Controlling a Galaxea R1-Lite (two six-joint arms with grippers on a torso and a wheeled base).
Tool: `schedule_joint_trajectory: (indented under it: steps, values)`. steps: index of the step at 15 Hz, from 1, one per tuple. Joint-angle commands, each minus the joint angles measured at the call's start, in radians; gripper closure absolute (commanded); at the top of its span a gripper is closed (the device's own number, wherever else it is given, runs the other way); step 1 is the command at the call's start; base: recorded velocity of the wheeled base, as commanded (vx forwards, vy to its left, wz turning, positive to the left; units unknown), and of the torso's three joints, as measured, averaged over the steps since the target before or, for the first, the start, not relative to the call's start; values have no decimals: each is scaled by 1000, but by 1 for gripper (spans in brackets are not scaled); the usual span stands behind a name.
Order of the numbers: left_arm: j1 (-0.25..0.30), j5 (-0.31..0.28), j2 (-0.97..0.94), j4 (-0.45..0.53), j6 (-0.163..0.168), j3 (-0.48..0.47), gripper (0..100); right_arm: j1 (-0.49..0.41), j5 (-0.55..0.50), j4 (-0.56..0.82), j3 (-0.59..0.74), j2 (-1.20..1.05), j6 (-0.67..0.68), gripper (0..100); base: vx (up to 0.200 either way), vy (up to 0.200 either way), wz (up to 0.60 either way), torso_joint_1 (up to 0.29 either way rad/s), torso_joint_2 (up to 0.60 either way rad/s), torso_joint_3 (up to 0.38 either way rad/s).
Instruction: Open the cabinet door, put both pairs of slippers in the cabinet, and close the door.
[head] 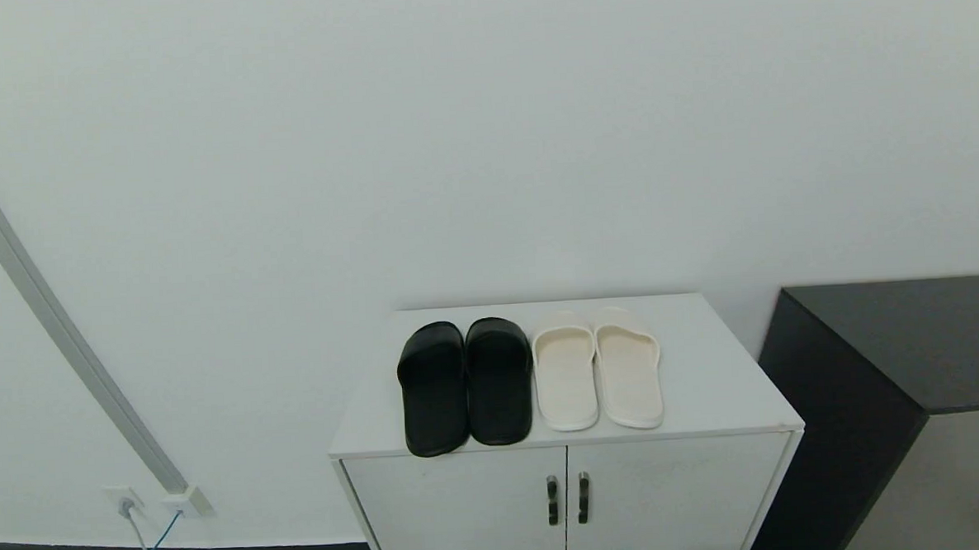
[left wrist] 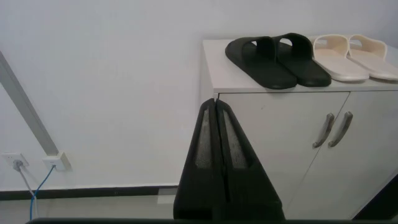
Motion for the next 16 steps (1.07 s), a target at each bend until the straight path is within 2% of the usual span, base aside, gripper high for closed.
schedule_joint_trajectory:
  steps: [1,5,6,7,10,13,16]
  values:
    - [0,1,0,0,-1,0,100,0,0,0,0,1,0,0,0,0,0,0,0,0]
    - [0,1,0,0,-1,0,100,5,3,-6,-9,16,-3,0,0,0,0,0,0,0]
    - [0,1,2,0,-1,0,100,11,2,1,-81,43,22,0,0,0,0,0,0,0]
    - [0,1,2,0,-1,0,100,19,11,30,-130,116,26,0,0,0,0,0,0,0]
    - [0,1,0,0,-1,0,100,23,86,26,-126,277,22,0,0,0,0,0,0,0]
    - [0,1,0,0,1,0,100,34,144,-103,-187,546,20,0,0,0,0,0,0,0]
    - [0,1,0,0,1,0,100,129,152,-197,-225,770,28,0,0,0,0,0,0,0]
